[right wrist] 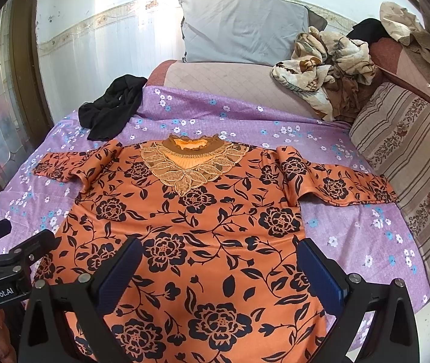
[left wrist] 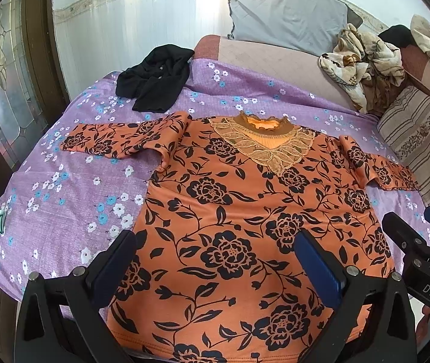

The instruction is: Fold small clothes

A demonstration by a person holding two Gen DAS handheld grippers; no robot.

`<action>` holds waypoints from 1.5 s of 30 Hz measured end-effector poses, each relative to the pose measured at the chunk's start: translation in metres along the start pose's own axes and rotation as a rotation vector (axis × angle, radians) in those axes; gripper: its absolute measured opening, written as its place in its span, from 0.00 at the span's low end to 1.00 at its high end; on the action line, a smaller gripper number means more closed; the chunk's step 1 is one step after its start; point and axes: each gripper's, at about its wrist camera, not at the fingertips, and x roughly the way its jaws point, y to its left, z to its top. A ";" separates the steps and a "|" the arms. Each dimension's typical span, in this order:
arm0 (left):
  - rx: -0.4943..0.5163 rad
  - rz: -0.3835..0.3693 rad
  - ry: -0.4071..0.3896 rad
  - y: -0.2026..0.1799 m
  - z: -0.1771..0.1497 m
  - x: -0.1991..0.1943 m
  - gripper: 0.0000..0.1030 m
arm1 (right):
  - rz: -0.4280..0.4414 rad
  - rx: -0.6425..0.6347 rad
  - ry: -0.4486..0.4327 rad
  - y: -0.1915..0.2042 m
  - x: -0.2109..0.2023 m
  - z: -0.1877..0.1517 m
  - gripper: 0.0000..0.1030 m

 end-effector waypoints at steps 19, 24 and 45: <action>-0.002 -0.002 0.013 -0.001 -0.001 0.010 1.00 | 0.012 0.008 0.016 -0.003 0.009 0.000 1.00; -0.083 -0.040 0.072 0.031 -0.003 0.034 1.00 | 0.096 0.098 0.019 -0.049 0.020 0.003 1.00; -0.494 0.328 0.211 0.238 -0.001 0.152 1.00 | 0.014 1.175 0.037 -0.473 0.227 -0.015 0.74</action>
